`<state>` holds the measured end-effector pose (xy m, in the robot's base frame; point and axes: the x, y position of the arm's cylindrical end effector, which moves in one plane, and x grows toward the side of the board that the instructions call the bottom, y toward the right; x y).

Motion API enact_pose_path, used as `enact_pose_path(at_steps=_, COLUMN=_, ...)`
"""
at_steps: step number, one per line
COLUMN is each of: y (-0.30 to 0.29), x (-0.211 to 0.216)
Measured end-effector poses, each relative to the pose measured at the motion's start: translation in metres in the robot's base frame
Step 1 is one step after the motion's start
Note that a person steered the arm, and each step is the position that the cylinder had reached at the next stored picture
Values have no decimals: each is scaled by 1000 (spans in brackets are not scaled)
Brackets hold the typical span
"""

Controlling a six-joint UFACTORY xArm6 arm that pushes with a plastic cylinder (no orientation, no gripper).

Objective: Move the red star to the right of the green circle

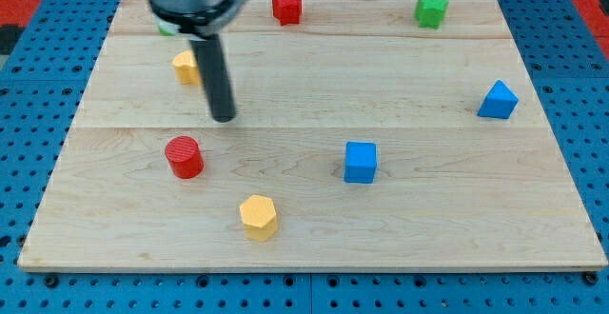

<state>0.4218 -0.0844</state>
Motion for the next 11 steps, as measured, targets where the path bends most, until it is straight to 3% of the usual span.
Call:
enact_pose_path(at_steps=3, y=128, x=-153)
enact_pose_path(at_steps=4, y=130, x=-212)
enact_pose_path(at_steps=5, y=140, x=-229)
enact_pose_path(at_steps=7, y=65, x=-213)
enact_pose_path(at_steps=8, y=65, x=-227)
enact_pose_path(at_steps=10, y=-6, x=-170)
enact_pose_path(at_steps=11, y=-5, x=-194)
